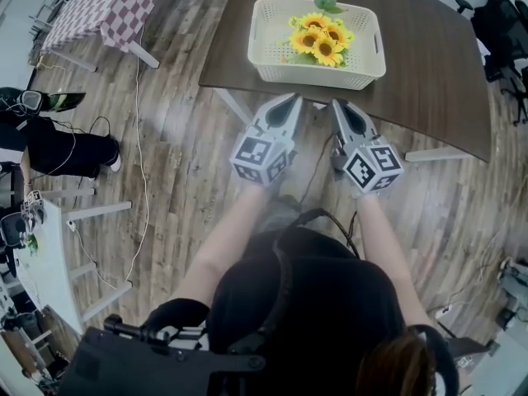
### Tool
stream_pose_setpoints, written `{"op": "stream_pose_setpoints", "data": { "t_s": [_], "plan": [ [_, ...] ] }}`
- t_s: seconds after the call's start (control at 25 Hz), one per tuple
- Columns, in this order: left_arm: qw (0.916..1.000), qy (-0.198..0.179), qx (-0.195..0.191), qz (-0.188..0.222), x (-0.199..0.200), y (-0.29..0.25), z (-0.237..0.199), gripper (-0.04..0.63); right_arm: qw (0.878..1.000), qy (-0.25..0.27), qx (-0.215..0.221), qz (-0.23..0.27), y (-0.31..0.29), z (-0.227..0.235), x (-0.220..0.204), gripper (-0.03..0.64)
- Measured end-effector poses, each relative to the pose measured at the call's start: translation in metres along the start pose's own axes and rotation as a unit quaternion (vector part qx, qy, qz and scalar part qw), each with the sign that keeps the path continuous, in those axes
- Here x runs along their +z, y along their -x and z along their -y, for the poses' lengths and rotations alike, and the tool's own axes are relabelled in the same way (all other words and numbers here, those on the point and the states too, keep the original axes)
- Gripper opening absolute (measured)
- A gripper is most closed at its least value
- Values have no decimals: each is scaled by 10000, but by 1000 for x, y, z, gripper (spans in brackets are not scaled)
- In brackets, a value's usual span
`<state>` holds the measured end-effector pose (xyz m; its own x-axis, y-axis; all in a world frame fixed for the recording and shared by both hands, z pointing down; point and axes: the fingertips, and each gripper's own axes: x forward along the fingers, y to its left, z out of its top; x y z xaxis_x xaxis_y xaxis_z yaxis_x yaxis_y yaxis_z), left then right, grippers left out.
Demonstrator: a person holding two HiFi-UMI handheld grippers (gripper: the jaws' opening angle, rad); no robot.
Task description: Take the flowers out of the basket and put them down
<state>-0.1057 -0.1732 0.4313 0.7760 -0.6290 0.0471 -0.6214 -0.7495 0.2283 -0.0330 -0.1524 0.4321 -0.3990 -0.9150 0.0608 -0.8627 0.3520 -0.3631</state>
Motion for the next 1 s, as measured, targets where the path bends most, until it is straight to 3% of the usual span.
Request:
{"op": "stream_pose_setpoints", "data": {
  "t_s": [0.32, 0.64, 1.0],
  "plan": [
    [9997, 31, -225, -9, 8, -29, -20, 0, 9998, 54, -166, 44, -28, 17, 12, 2],
    [9995, 252, -176, 44, 19, -41, -36, 0, 9996, 154, -162, -184, -43, 35, 29, 2],
    [9995, 105, 199, 234, 38, -60, -62, 0, 9989, 188, 56, -417, -84, 77, 46, 2]
  ]
}}
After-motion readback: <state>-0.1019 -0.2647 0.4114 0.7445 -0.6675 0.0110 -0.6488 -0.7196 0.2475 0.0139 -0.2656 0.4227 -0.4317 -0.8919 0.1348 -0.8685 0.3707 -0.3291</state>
